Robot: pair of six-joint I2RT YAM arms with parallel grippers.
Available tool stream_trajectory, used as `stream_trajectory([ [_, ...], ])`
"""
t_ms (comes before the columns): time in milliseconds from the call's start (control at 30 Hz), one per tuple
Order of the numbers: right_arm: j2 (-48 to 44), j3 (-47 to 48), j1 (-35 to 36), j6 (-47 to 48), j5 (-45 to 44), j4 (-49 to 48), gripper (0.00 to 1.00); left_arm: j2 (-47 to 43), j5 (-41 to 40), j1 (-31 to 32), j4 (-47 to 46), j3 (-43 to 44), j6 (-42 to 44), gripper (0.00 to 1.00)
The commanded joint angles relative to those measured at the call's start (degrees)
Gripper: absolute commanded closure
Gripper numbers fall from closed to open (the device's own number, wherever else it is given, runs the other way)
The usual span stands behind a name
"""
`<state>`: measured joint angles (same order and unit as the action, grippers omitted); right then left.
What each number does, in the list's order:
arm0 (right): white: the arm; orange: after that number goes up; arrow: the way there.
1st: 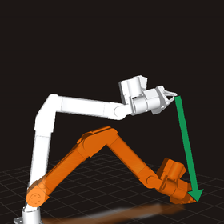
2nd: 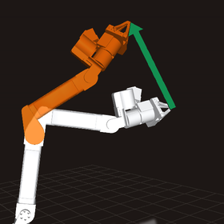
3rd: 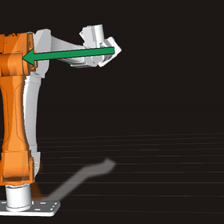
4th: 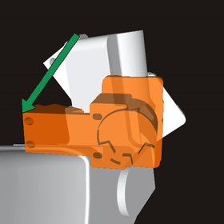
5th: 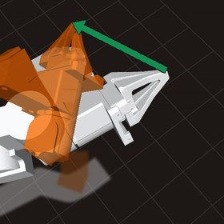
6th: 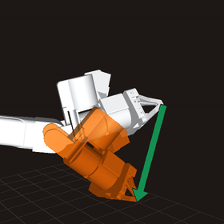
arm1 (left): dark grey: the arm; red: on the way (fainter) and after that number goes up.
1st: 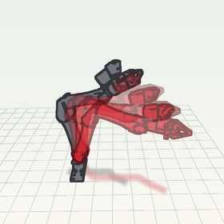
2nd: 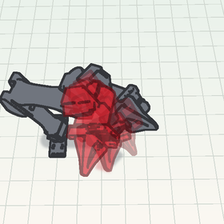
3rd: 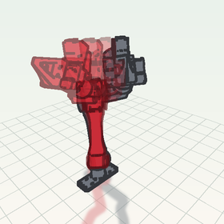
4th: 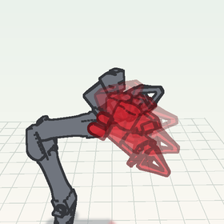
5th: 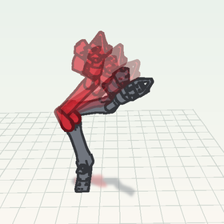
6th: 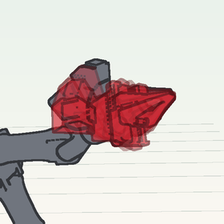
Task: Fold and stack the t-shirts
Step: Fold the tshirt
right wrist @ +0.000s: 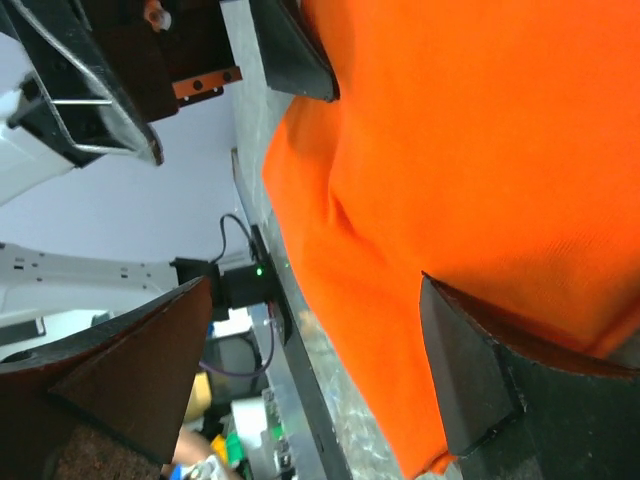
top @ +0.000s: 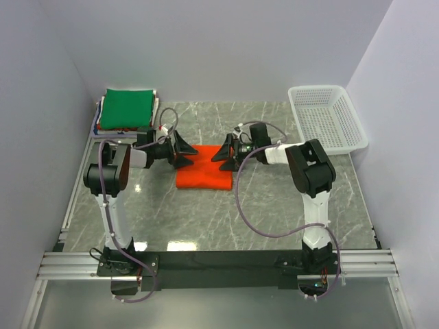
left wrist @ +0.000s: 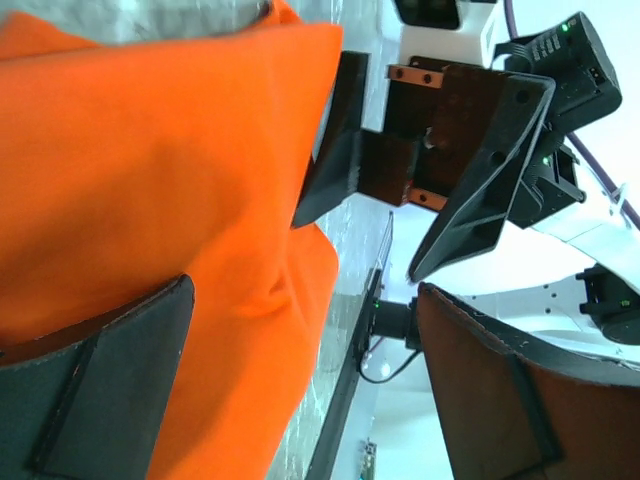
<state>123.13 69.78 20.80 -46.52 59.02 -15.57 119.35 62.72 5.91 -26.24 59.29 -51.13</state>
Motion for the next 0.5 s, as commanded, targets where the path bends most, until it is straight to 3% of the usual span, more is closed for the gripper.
stream_trajectory([
  [0, -4.72, 1.24, -0.5, 1.46, -0.85, 1.01, 0.1, -4.28, -0.23, -0.73, 0.31, -0.13, 3.33, 0.0],
  [100, -10.43, -5.76, 0.29, -4.43, 0.38, -6.38, 0.09, -10.26, 0.65, -0.46, 0.58, -2.67, 2.01, 0.01],
  [233, -13.09, -10.8, 2.49, -11.03, 1.7, -13.51, 0.09, -15.98, 1.27, 0.41, -5.74, -8.91, -5.44, 0.01],
  [467, -5.65, -10.55, 4.69, -12.98, 1.18, -17.13, 0.09, -11.87, 1.0, 4.28, -10.58, -14.81, -7.22, 0.0],
])
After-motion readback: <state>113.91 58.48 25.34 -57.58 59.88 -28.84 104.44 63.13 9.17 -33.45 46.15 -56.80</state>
